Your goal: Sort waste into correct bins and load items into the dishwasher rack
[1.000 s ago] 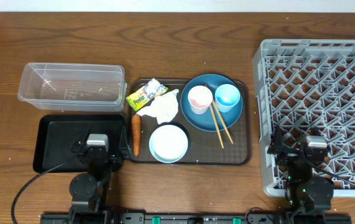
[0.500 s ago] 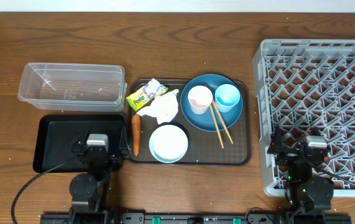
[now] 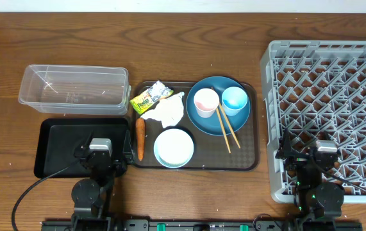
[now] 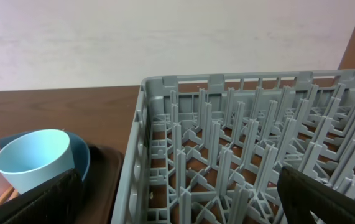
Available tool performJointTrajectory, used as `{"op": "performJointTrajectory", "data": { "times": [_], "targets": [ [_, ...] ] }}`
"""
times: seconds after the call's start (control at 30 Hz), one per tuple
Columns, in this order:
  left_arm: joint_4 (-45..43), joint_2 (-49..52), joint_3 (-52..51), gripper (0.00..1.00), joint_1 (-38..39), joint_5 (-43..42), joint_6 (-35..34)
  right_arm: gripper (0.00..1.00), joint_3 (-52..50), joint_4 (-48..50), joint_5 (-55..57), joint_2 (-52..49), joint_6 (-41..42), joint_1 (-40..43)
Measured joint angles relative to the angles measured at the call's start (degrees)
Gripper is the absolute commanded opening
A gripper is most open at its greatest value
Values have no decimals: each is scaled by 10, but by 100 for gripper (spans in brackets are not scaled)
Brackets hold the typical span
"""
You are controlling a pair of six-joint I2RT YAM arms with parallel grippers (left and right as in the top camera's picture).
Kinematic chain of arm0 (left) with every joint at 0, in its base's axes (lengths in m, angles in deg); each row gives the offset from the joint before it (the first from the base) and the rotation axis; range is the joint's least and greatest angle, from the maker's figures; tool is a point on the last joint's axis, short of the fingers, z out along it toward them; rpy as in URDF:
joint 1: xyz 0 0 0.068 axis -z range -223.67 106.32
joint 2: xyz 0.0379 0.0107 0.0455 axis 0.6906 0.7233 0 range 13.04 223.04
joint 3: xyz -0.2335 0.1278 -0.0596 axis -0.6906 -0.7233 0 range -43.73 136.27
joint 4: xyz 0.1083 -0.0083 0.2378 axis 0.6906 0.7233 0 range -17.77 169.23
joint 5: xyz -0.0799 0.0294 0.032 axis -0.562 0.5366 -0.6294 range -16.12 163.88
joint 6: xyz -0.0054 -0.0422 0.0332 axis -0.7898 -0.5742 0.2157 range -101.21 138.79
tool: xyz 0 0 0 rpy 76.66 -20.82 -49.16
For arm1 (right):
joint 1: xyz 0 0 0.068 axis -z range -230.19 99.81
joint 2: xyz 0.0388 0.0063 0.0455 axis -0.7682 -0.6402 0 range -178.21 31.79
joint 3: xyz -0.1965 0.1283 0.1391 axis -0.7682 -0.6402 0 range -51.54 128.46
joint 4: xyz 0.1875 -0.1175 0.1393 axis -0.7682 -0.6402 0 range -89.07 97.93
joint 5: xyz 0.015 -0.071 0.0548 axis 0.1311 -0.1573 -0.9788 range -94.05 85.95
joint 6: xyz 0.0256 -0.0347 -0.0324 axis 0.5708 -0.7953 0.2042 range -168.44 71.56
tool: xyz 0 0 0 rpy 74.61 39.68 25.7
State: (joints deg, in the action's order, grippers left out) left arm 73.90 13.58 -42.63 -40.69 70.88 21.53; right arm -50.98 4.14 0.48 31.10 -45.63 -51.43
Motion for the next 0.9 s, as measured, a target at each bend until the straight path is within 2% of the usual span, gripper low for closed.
{"op": "performJointTrajectory", "data": {
  "times": [0.9],
  "targets": [
    [0,0,0,98,0,14,1,99,0,0,0,0,0,0]
  ]
}}
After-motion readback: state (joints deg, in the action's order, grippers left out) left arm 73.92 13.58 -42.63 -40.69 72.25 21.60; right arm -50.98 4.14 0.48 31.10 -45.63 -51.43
